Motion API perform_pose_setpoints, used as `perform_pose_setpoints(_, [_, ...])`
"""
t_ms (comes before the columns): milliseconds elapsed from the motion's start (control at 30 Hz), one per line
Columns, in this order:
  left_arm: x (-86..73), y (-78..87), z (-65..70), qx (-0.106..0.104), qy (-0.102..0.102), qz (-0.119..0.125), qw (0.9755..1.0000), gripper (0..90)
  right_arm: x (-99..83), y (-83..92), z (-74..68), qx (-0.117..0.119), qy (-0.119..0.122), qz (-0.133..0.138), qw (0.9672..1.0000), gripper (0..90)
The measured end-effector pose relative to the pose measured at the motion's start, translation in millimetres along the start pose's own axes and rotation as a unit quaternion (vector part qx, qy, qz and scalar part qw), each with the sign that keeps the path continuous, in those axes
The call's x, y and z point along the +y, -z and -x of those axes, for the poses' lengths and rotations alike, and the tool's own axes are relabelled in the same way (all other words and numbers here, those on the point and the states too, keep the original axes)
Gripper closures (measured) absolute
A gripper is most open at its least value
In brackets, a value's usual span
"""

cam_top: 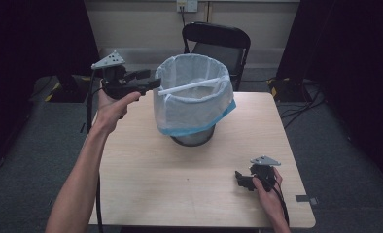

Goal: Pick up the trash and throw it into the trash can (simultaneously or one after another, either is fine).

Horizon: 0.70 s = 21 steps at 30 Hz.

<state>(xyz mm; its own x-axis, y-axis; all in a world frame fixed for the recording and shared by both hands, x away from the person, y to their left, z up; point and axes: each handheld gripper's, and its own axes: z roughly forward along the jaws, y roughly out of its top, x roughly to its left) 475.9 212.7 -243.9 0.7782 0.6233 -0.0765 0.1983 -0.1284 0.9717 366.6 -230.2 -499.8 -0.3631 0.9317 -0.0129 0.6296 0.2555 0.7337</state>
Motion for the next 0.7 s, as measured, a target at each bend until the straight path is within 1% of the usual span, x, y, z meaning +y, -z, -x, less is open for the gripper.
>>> perform_pose_setpoints(67, [-3.1, 5.3, 0.1, 0.000, -0.001, 0.003, 1.0000, 40.5, 0.0, -0.1, -0.1, -0.001, 0.000, 0.000, 1.0000, 12.5])
perform_pose_setpoints(100, [-4.8, 7.7, -0.4, 0.004, -0.005, 0.003, 1.0000, 41.3, 0.0, 0.0, 0.0, 0.000, 0.000, 0.000, 1.0000, 12.5])
perform_pose_setpoints(133, [-6.6, 9.7, -0.8, 0.008, -0.003, 0.003, 1.0000, 41.1, 0.0, 0.0, 0.0, 0.000, 0.000, 0.000, 1.0000, 12.5])
perform_pose_setpoints(233, [-13.8, 16.6, -4.7, 0.018, 0.001, -0.003, 0.9998, 36.9, 0.0, 0.0, -0.1, -0.001, -0.001, 0.000, 1.0000, 12.5])
perform_pose_setpoints(267, [-13.8, 16.6, -4.7, 0.018, 0.001, -0.003, 0.9998, 36.4, 0.0, 0.0, -0.1, -0.001, -0.001, 0.000, 1.0000, 12.5])
perform_pose_setpoints(300, [-17.6, 19.7, -5.4, 0.023, 0.000, -0.004, 0.9997, 35.9, 0.0, 0.0, 0.0, 0.000, 0.000, 0.000, 1.0000, 12.5])
perform_pose_setpoints(467, [-26.2, 25.6, -6.6, 0.028, 0.004, -0.007, 0.9996, 31.7, 0.0, -0.1, 0.0, -0.001, 0.000, 0.000, 1.0000, 12.5])
perform_pose_setpoints(533, [-30.2, 27.5, -6.1, 0.030, 0.001, -0.013, 0.9995, 31.0, 0.0, -0.1, 0.0, -0.001, 0.000, 0.001, 1.0000, 12.6])
perform_pose_setpoints(600, [-34.1, 29.2, -5.9, 0.032, 0.003, -0.016, 0.9994, 28.9, 0.0, -0.1, 0.0, -0.001, 0.000, 0.000, 1.0000, 12.5])
perform_pose_setpoints(633, [-34.1, 29.2, -5.9, 0.032, 0.003, -0.016, 0.9994, 28.1, 0.0, 0.0, 0.0, 0.000, 0.000, 0.000, 1.0000, 12.5])
perform_pose_setpoints(700, [-39.4, 31.7, -4.6, 0.034, 0.002, -0.022, 0.9992, 26.1, 0.0, -0.1, 0.0, -0.001, 0.000, 0.000, 1.0000, 12.6])
